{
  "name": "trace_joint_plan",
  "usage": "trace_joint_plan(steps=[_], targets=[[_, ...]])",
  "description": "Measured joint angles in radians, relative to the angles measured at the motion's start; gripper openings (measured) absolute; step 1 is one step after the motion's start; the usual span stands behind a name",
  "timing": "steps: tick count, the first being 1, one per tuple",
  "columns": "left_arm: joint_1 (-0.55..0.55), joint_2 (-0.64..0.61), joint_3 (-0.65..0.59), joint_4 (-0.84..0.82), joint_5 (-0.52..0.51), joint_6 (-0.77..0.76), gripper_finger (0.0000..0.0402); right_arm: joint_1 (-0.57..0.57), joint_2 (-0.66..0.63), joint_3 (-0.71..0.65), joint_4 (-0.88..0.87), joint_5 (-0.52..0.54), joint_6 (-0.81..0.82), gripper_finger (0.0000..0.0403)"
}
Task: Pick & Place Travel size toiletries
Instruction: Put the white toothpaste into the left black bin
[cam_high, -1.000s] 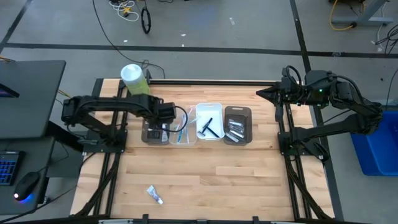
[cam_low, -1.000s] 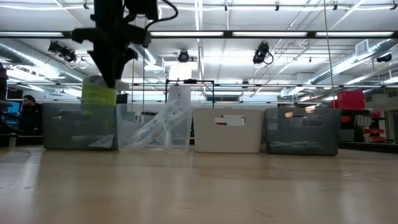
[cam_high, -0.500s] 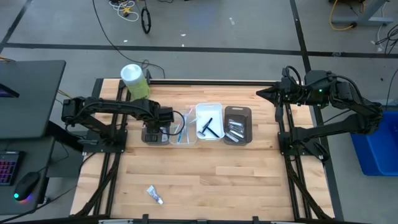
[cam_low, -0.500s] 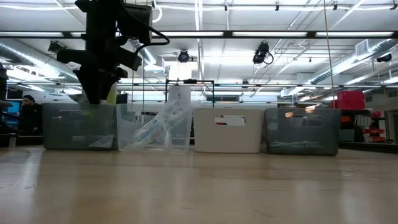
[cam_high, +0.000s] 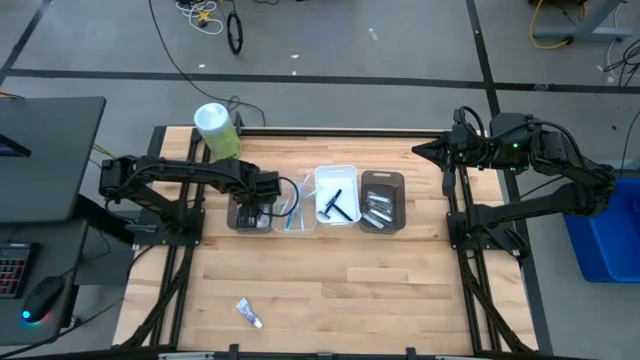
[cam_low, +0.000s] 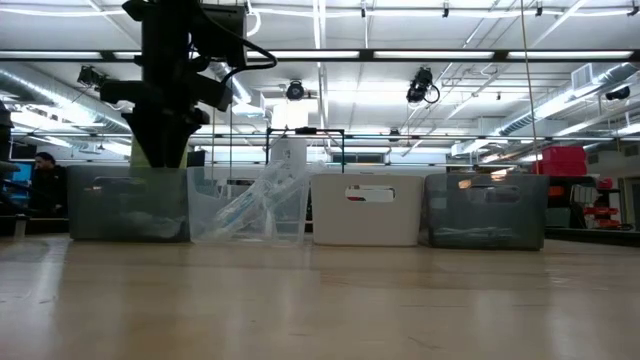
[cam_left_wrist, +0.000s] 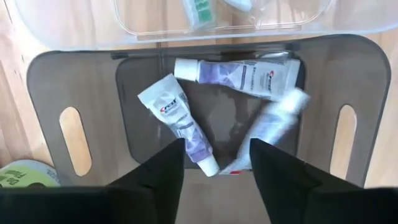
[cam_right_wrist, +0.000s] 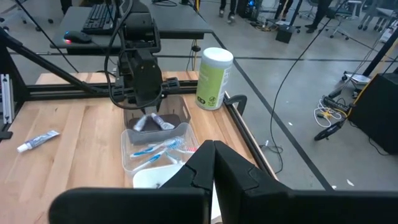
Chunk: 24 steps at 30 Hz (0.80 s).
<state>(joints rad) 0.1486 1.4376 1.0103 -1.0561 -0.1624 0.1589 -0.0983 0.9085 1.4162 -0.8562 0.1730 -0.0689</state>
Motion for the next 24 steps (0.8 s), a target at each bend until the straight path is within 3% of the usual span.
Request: trace_joint_plan(steps=[7,16,24], targets=[[-0.004,0.000,0.000,-0.005,0.029,-0.042,0.0213,0.000,0.000,0.000,0.000,0.000,0.000,0.0014],[-0.060,-0.043,0.053,-0.022,0.101,-0.109,0.0172,0.000,0.000,0.000,0.000,-0.005,0.000,0.0014],[-0.167,-0.104,0.082,-0.006,0.094,-0.178,0.0148,0.000,0.000,0.000,0.003,-0.005,0.000,0.0014]])
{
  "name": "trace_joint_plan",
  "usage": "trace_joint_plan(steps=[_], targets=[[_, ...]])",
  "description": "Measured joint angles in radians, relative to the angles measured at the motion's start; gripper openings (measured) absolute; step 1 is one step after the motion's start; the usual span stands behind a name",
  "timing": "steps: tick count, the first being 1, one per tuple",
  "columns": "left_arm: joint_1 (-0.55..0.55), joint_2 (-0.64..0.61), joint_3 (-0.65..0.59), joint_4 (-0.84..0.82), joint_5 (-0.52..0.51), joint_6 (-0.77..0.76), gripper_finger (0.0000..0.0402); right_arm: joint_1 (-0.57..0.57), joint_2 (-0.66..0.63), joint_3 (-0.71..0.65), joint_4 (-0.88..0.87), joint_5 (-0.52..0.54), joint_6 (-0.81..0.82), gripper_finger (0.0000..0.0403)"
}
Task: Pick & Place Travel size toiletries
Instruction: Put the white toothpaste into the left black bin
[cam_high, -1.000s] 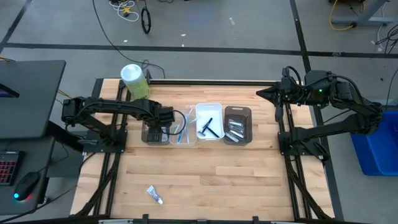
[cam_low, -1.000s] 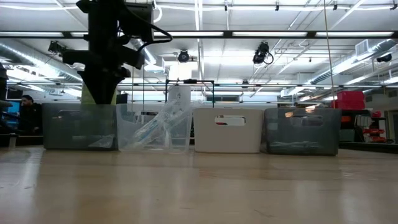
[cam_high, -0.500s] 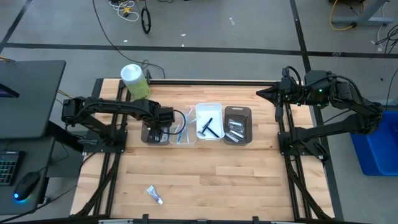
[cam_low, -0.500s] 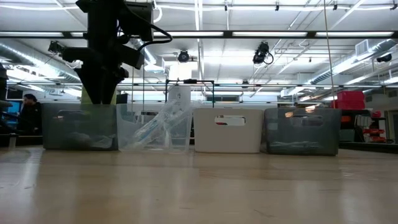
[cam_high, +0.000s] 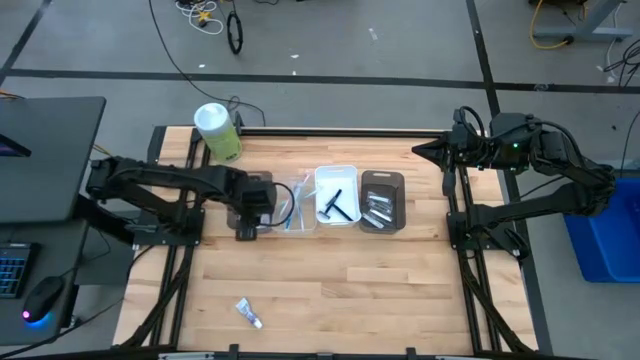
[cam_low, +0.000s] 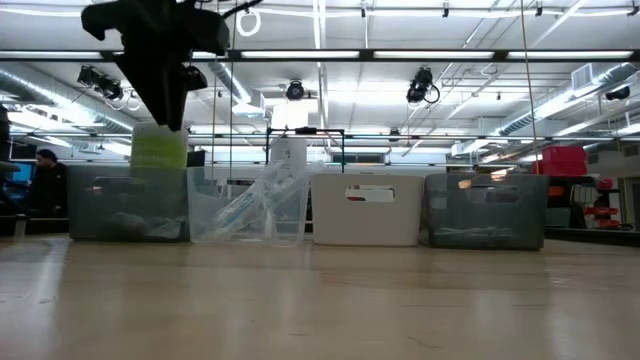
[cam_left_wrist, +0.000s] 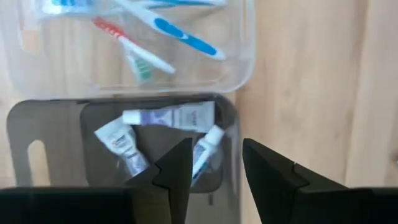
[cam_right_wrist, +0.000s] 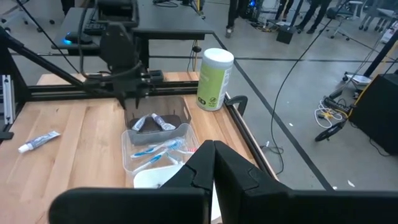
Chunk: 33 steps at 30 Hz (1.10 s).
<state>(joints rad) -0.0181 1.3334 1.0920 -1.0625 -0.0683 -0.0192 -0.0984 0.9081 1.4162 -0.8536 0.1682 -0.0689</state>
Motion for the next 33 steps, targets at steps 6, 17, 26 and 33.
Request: trace_joint_plan(steps=[6,17,26,33], targets=[[-0.102,-0.018,0.000,0.032,0.051,-0.088,0.0142,0.000,0.000,0.000,0.000,0.000,0.000,0.0014],[-0.405,-0.013,0.000,0.210,0.072,-0.148,0.0141,0.000,0.000,0.000,0.001,0.001,0.000,0.0014],[-0.562,0.032,-0.001,0.312,0.069,-0.198,0.0141,0.000,0.000,0.000,0.001,0.004,0.000,0.0014],[-0.623,0.116,-0.002,0.353,0.064,-0.209,0.0153,0.000,0.000,0.000,0.000,0.007,0.000,0.0014]])
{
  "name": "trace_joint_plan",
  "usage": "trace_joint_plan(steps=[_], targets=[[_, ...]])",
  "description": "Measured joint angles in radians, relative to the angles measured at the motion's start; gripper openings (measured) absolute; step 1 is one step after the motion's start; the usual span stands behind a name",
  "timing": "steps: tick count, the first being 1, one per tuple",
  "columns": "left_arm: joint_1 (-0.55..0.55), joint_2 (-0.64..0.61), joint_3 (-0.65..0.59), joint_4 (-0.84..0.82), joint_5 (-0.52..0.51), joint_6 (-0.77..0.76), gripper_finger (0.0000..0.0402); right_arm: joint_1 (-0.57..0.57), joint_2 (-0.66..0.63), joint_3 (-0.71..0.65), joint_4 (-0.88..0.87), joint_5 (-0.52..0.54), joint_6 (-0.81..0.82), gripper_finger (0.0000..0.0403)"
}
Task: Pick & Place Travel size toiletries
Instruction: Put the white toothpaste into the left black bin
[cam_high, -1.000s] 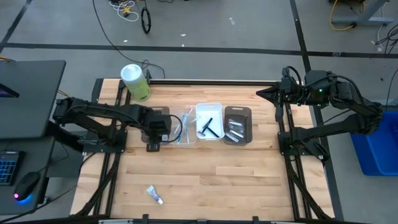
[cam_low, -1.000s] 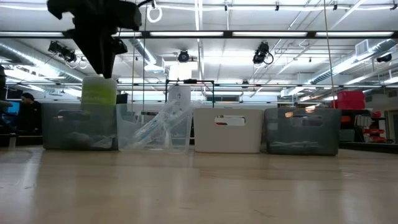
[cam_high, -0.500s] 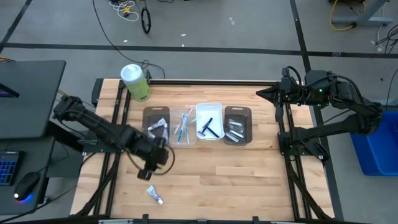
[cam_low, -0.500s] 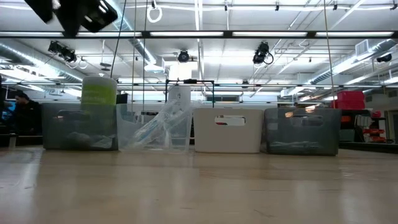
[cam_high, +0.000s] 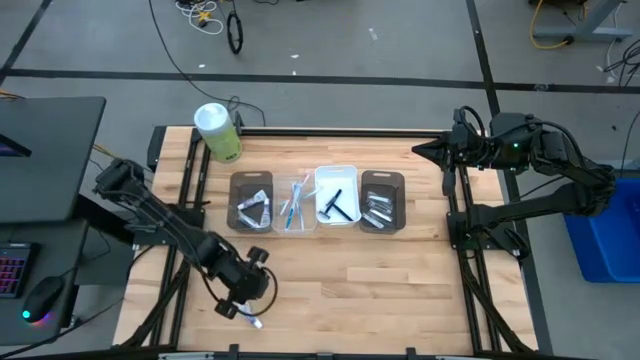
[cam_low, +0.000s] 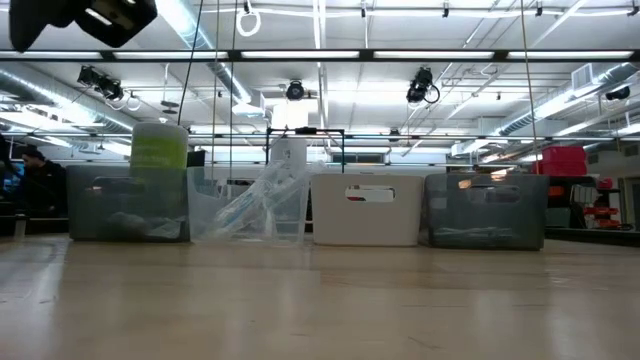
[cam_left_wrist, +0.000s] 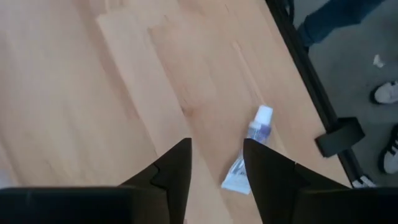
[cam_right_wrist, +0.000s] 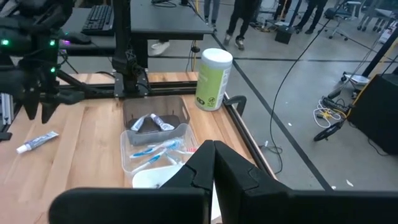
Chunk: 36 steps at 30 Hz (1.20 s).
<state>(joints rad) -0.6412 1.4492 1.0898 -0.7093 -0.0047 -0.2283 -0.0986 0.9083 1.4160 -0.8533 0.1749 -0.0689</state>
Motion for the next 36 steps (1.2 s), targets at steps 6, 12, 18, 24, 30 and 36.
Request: trace_joint_plan(steps=[6,12,18,24,30,36], targets=[[-0.036,0.076,0.001,0.056,0.001,0.001,0.0198,0.000,0.000,0.000,-0.002,0.000,0.000,0.0014],[-0.066,0.109,0.001,0.102,0.009,0.000,0.0243,0.000,0.000,0.000,-0.003,-0.001,0.008,0.0014],[-0.092,0.108,0.001,0.143,0.020,0.005,0.0256,0.000,0.000,0.000,-0.003,-0.002,0.008,0.0014],[-0.131,0.168,0.002,0.205,0.015,0.040,0.0256,0.000,0.000,0.000,-0.003,-0.002,0.008,0.0014],[-0.147,0.248,0.001,0.223,0.018,0.000,0.0256,0.000,0.000,0.000,-0.003,-0.002,0.008,0.0014],[-0.154,0.271,0.001,0.220,0.018,-0.003,0.0256,0.000,0.000,0.000,-0.003,-0.002,0.012,0.0014]])
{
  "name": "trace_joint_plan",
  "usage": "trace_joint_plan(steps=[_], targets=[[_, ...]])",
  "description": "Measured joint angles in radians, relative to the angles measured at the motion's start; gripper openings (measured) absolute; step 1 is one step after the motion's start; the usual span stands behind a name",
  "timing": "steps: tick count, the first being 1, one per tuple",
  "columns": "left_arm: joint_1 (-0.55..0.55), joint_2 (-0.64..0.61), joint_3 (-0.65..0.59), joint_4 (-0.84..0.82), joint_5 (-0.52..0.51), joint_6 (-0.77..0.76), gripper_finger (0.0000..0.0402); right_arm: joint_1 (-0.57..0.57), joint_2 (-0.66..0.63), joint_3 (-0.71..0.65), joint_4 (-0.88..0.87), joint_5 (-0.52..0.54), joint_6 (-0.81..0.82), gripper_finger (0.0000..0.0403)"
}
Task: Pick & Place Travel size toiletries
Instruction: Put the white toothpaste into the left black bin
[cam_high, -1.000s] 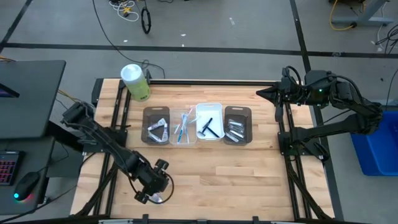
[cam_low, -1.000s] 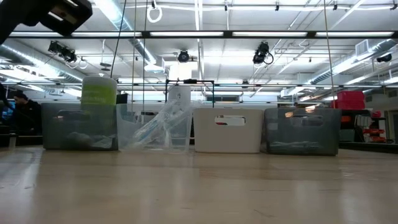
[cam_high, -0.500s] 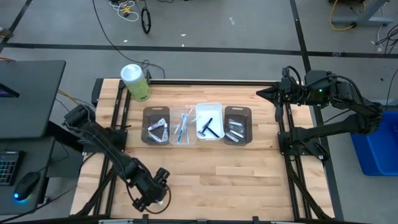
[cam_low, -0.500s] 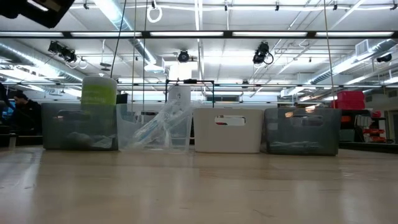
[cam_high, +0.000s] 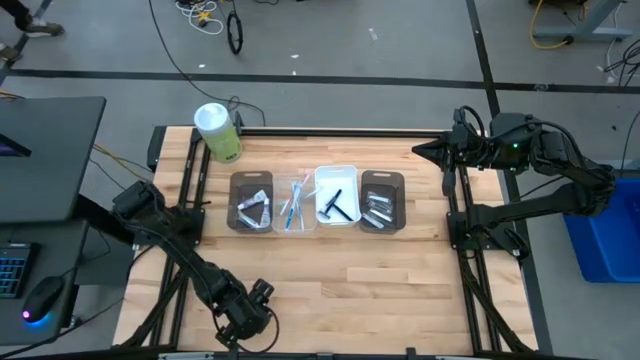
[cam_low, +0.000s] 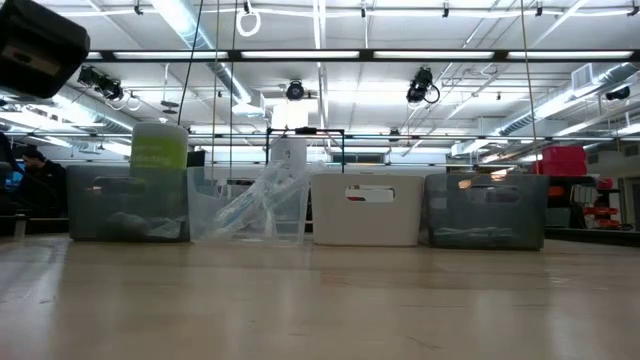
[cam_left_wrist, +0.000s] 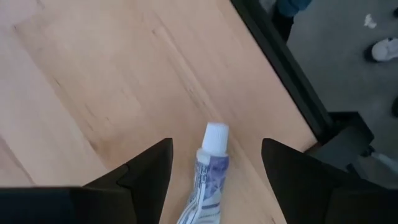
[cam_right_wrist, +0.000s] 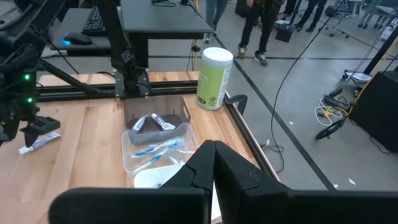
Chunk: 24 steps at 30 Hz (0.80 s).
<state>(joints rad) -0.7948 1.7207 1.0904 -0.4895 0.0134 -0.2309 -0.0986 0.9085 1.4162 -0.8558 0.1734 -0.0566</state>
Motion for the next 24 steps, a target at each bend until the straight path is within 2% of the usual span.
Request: trace_joint_plan(steps=[7,24], targets=[[-0.004,0.011,0.000,-0.013,-0.022,0.006,0.0256,0.000,0.000,0.000,0.000,0.000,0.015,0.0014],[-0.015,0.066,-0.053,-0.015,0.013,0.001,0.0256,0.000,0.002,0.000,0.000,0.000,0.015,0.0014]])
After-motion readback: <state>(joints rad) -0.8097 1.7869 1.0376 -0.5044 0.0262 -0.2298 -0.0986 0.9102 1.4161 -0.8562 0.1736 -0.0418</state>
